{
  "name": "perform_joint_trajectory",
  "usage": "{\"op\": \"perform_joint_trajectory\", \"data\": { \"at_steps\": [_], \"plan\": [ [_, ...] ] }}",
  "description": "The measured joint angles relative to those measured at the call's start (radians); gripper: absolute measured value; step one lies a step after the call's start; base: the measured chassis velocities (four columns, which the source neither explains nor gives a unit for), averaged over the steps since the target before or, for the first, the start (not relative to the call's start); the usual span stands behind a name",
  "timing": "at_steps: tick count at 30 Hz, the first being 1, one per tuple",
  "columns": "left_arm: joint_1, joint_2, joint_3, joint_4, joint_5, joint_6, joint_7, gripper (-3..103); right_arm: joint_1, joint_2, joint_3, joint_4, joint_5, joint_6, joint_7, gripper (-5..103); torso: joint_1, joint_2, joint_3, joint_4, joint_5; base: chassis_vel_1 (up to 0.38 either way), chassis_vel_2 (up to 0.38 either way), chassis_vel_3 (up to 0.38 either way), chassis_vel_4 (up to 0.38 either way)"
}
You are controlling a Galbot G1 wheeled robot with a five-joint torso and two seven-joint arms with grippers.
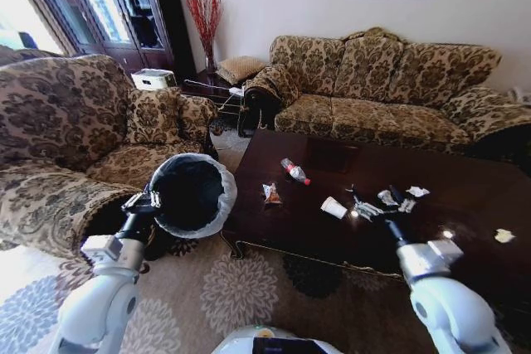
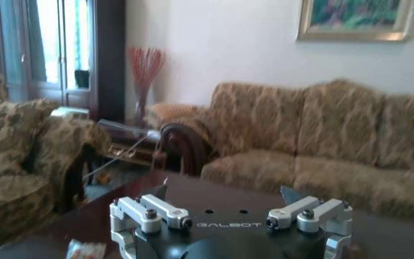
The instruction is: Move to the front of the table and place the trash on the table into the trash bin.
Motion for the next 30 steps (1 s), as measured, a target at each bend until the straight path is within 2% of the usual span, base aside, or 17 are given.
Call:
{"op": "perform_joint_trajectory", "data": {
  "at_steps": [1, 3, 4, 7, 8, 11, 13, 15, 17, 22, 25, 30],
  "plan": [
    [-0.013, 0.014, 0.006, 0.009, -0.01, 0.001, -0.004, 1, 0.013, -0.016, -0.032, -0.026, 0.01, 0.004, 0.02, 100, 0.0, 0.0, 0.0, 0.0, 0.0001, 0.0, 0.0, 0.0, 0.0],
    [-0.04, 0.053, 0.016, 0.036, -0.04, 0.008, -0.004, 1, 0.058, -0.081, -0.162, -0.107, 0.035, 0.026, 0.072, 100, 0.0, 0.0, 0.0, -0.0019, -0.0004, 0.0, 0.0, 0.0, 0.0],
    [-0.04, 0.053, 0.016, 0.036, -0.04, 0.008, -0.004, 1, 0.058, -0.081, -0.162, -0.107, 0.035, 0.026, 0.072, 100, 0.0, 0.0, 0.0, -0.0019, -0.0004, 0.0, 0.0, 0.0, 0.0],
    [-0.059, 0.083, 0.011, 0.083, -0.05, 0.024, -0.002, 1, 0.223, -0.112, -0.397, -0.246, 0.053, 0.07, 0.091, 100, -0.001, 0.0, 0.0, -0.0004, -0.0002, 0.0, 0.0, 0.0, 0.0],
    [-0.059, 0.083, 0.011, 0.083, -0.05, 0.024, -0.002, 1, 0.223, -0.112, -0.397, -0.246, 0.053, 0.07, 0.091, 100, -0.001, 0.0, 0.0, -0.0004, -0.0002, 0.0, 0.0, 0.0, 0.0],
    [-0.098, 0.112, 0.01, 0.137, -0.051, 0.024, -0.007, 1, 0.405, -0.097, -0.581, -0.384, 0.091, 0.109, 0.108, 100, -0.001, 0.0, 0.0, 0.0, -0.0006, 0.0, 0.0, 0.0, 0.0],
    [-0.127, 0.13, 0.011, 0.166, -0.055, 0.024, -0.009, 1, 0.503, -0.066, -0.679, -0.457, 0.132, 0.107, 0.125, 100, 0.0, 0.0, 0.0, -0.0008, -0.0003, 0.0, 0.0, 0.0, 0.0],
    [-0.133, 0.134, 0.012, 0.172, -0.057, 0.024, -0.009, 1, 0.533, -0.053, -0.704, -0.474, 0.147, 0.102, 0.137, 100, 0.0, 0.0, 0.0, -0.0009, -0.0006, 0.0, 0.0, 0.0, 0.0],
    [-0.163, 0.146, 0.015, 0.196, -0.071, 0.024, -0.008, 1, 0.648, 0.008, -0.794, -0.542, 0.21, 0.071, 0.188, 100, 0.0, 0.0, 0.0, -0.0008, -0.0009, 0.0, 0.0, 0.0, 0.0],
    [-0.174, 0.147, 0.013, 0.207, -0.081, 0.027, -0.004, 1, 0.746, 0.105, -0.85, -0.664, 0.248, 0.069, 0.231, 100, 0.0, 0.0, 0.0, -0.0005, -0.001, 0.0, 0.0, 0.0, 0.0],
    [-0.17, 0.143, 0.011, 0.2, -0.084, 0.027, -0.002, 1, 0.776, 0.138, -0.856, -0.717, 0.263, 0.06, 0.254, 100, 0.0, 0.0, 0.0, -0.0006, -0.0005, 0.0, 0.0, 0.0, 0.0],
    [-0.165, 0.137, 0.012, 0.191, -0.084, 0.028, 0.001, 1, 0.795, 0.162, -0.861, -0.772, 0.262, 0.059, 0.241, 100, -0.001, 0.0, 0.0, -0.0012, -0.0004, 0.0, 0.0, 0.0, 0.0]
  ]
}}
